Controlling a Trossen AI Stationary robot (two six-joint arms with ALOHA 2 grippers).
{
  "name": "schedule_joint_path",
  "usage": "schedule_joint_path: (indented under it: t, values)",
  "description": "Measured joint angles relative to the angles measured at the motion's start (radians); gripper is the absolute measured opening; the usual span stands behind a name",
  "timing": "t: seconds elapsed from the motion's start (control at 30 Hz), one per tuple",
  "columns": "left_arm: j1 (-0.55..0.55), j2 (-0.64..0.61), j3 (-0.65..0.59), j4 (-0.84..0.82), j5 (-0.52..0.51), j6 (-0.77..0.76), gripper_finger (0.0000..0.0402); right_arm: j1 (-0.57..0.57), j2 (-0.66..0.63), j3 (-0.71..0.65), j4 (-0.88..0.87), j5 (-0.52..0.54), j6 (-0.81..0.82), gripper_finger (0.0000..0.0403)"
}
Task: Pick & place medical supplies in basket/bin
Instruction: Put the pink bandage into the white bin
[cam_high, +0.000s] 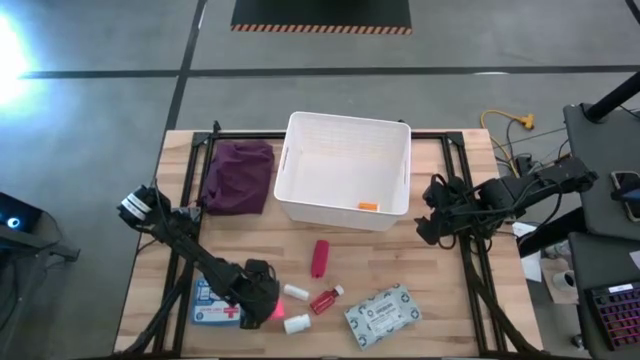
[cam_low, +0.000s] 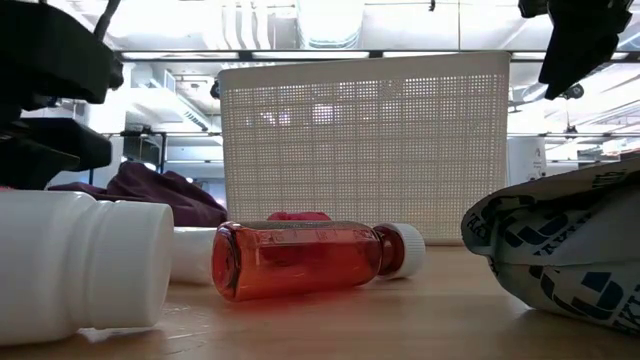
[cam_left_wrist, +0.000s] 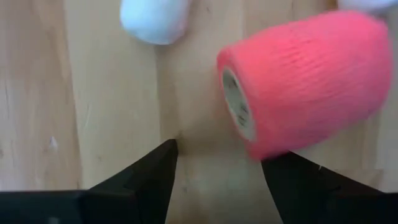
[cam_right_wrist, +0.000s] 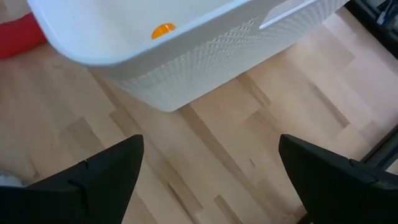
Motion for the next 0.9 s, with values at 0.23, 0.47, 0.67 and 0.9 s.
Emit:
schedule_joint_path:
  t: [0.23,0.47,0.67,0.9]
  values:
    - [-0.004,0.0,0.006,-0.024,0.001,-0.037,0.0251,0.0,0.0,0.0,0.001,0.005,-0.002,0.0366]
    - [-0.013,-0.032,0.07,-0.152,0.096,-0.051,0.0272,0.0,0.0,0.0,0.001,0.005,-0.007,0.0366]
    - [-0.026,-0.078,0.176,-0.173,0.011,0.071,0.0273,0.0,0.0,0.0,0.002,0.011,-0.069,0.0366]
    - [-0.018,-0.029,0.234,-0.173,-0.032,0.407,0.0273,0.0,0.0,0.0,0.004,0.031,-0.111,0.0366]
